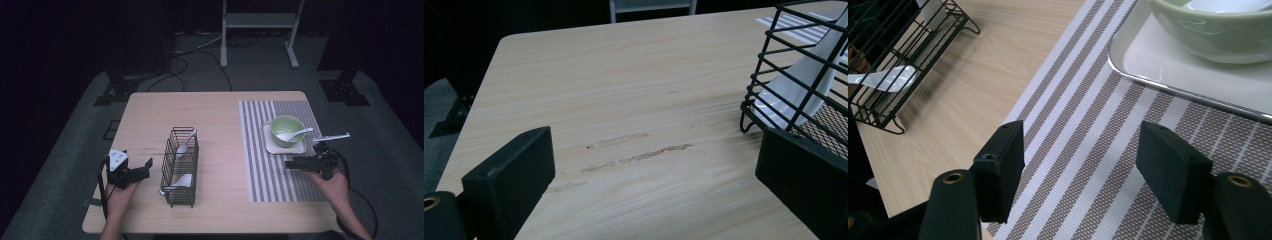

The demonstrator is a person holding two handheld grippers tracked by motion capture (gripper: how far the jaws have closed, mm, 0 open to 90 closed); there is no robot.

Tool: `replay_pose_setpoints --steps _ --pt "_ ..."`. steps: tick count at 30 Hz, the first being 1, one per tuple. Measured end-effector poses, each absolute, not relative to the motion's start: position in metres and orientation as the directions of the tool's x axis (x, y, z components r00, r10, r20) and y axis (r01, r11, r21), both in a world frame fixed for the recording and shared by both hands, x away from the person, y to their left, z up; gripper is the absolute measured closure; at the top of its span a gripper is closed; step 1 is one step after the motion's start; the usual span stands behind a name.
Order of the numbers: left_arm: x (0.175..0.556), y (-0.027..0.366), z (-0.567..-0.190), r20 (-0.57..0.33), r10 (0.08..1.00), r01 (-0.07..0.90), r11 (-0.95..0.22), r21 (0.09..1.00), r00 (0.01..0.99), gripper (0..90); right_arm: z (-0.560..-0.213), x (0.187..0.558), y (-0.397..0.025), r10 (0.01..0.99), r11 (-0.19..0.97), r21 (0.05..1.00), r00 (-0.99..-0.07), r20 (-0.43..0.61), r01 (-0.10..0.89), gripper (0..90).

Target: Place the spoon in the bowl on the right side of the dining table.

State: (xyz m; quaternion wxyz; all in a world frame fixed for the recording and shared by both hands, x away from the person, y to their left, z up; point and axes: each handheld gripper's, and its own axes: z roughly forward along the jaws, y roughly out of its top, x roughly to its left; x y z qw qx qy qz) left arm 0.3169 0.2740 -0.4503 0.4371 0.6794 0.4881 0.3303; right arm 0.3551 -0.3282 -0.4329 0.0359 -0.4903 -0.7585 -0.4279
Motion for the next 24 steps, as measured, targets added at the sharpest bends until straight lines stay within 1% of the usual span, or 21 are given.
replay_pose_setpoints --steps 14,24 --pt "0.317 0.274 -0.45 0.025 0.951 0.374 -0.145 0.916 0.307 1.5 -0.434 0.342 -0.312 0.69 0.18 0.636 -0.557 0.462 0.75 29.3" --pt "0.317 0.274 -0.45 0.025 0.951 0.374 -0.145 0.916 0.308 1.5 -0.437 0.33 -0.299 0.669 0.189 0.662 -0.588 0.454 0.725 27.4"
